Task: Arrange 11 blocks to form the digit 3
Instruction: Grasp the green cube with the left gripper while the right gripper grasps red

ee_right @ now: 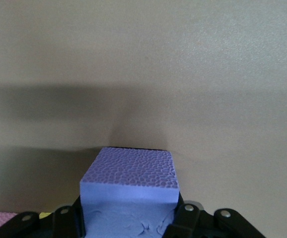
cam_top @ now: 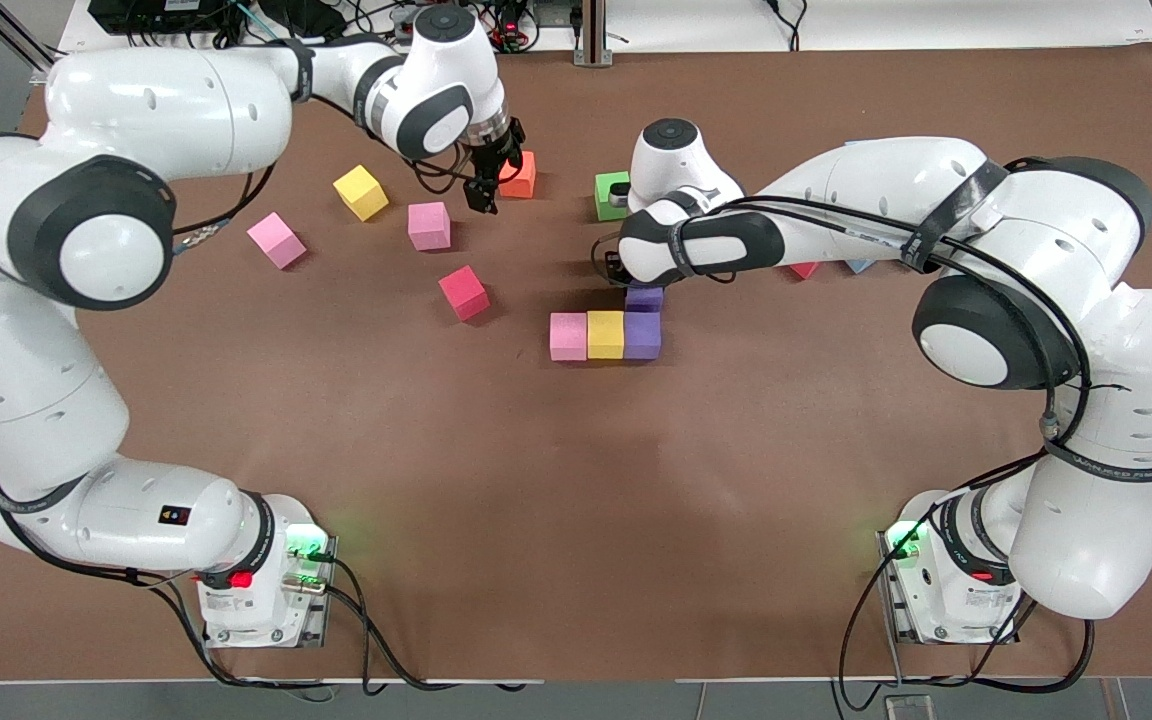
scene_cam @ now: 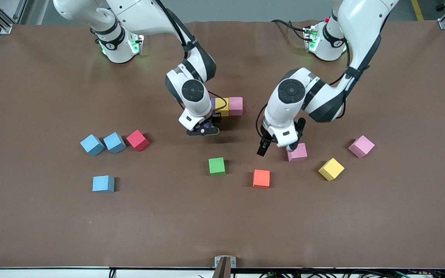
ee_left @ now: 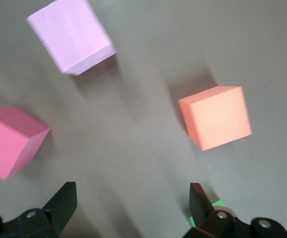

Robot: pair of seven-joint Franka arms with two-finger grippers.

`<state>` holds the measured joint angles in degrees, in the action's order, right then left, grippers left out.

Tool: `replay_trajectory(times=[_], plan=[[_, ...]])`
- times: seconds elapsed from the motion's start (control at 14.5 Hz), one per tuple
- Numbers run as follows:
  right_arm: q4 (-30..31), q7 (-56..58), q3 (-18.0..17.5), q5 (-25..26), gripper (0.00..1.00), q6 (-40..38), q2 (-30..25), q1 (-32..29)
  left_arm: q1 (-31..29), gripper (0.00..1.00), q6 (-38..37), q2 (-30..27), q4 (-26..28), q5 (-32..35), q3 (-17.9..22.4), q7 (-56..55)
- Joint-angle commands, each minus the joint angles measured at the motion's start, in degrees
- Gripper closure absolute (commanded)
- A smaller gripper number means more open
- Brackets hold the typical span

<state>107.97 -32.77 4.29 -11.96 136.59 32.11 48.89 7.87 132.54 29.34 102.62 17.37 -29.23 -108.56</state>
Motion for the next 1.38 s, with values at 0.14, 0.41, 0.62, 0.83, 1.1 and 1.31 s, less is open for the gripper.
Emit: replay_trajectory(times=[0.14, 0.41, 0.62, 0.83, 1.1, 1.31], plan=[[1.9, -0.4, 0.8, -0.2, 0.63, 1.0, -1.3, 1.5, 0.7, 0.00, -7.0, 9.0, -14.7, 1.7, 0.0, 9.8], [1.9, -0.4, 0.8, -0.2, 0.62, 1.0, -0.9, 1.8, 0.7, 0.01, -7.5, 11.5, -19.5, 0.8, 0.3, 18.9], [1.9, -0.4, 0.8, -0.2, 0.61, 1.1, -0.7, 1.7, 1.4, 0.01, -7.5, 13.0, -21.8, 0.7, 0.4, 20.8], [1.9, -0.4, 0.8, -0.2, 0.51, 1.6, -0.5, 1.8, 3.0, 0.01, -6.9, 15.6, -24.7, 0.8, 0.4, 21.9], [1.7, -0.5, 0.8, -0.2, 0.00, 1.4, -0.5, 1.7, 6.4, 0.01, -4.1, 19.8, -27.8, 0.7, 0.3, 30.7], [1.4, -0.4, 0.8, -0.3, 0.00, 0.6, -1.3, 1.1, 6.9, 0.00, -3.6, 22.0, -29.8, -4.2, 0.5, 42.0]])
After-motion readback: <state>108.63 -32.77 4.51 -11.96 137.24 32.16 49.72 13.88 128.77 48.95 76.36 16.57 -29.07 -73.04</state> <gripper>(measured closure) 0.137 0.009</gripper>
